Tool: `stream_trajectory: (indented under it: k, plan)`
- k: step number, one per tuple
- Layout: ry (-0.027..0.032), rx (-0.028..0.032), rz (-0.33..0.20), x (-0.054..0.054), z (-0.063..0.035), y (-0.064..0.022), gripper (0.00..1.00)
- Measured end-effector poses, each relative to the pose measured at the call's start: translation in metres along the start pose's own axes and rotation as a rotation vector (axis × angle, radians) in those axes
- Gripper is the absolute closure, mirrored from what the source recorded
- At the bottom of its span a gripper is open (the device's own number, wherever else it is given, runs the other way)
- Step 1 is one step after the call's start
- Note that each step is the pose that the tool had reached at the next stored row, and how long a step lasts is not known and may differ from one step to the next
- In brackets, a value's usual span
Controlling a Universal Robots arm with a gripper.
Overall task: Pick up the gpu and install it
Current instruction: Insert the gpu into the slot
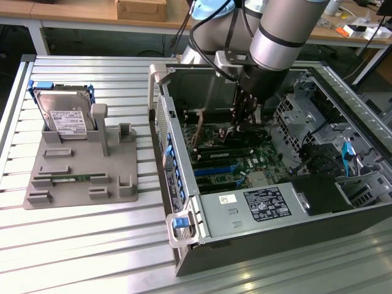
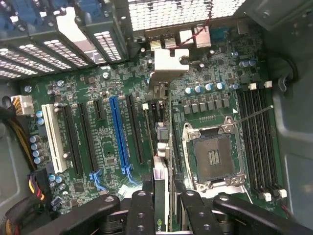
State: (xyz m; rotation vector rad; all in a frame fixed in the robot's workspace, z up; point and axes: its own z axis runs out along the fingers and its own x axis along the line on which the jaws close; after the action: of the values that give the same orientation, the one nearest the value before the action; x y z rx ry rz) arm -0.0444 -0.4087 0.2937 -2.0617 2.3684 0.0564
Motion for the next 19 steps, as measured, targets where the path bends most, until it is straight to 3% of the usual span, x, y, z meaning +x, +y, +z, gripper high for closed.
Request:
stream_trajectory:
  k: [2,5,19]
  plan:
    - [0.0023,-0.0021,-0.091,0.0,0.0005,0.0002,0.74]
    - [0.005,-0.0032,-0.136,0.001,0.0011,0.0002,0.74]
    - [0.005,-0.0032,-0.136,0.017,0.0031,0.006,0.74]
